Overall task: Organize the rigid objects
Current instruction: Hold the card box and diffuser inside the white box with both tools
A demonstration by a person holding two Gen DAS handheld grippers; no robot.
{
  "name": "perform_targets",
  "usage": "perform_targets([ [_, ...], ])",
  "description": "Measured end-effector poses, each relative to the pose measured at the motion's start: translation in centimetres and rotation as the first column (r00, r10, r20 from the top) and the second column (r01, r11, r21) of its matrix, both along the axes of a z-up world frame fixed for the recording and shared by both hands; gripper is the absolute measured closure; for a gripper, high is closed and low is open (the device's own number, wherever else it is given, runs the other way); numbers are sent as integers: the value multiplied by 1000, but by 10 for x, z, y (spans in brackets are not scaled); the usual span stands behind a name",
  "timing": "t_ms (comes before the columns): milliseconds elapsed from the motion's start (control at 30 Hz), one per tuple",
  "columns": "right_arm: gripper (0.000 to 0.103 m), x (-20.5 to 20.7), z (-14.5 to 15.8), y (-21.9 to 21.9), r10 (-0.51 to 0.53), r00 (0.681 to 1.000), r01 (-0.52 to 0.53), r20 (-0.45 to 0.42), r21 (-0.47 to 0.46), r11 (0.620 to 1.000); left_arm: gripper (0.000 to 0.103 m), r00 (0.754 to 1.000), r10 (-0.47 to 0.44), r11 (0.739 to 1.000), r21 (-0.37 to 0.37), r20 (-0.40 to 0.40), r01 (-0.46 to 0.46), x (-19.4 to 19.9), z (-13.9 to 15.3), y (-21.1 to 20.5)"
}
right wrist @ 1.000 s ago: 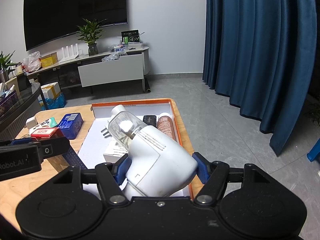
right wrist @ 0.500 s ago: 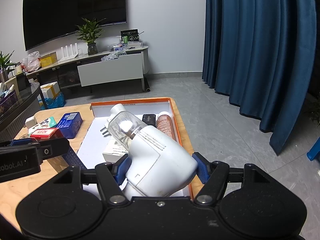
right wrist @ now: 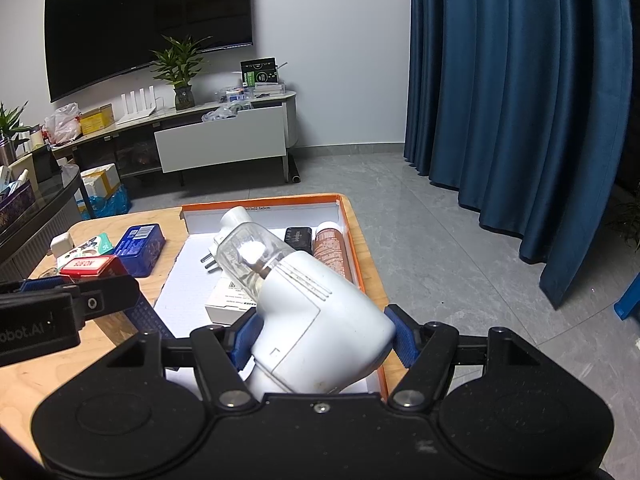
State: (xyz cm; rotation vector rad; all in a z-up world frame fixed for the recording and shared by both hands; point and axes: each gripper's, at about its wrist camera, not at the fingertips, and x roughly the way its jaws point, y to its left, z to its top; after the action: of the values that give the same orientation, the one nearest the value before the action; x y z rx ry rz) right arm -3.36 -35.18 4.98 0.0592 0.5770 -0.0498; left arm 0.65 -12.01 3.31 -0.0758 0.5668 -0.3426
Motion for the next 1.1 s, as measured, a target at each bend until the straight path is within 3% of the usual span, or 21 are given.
perform_targets([
  [1100,23,1,-4,1,-1,1000,1,-8,3,1000,44,1000,-2,1000,-6,-8,2,-1,-1,1],
])
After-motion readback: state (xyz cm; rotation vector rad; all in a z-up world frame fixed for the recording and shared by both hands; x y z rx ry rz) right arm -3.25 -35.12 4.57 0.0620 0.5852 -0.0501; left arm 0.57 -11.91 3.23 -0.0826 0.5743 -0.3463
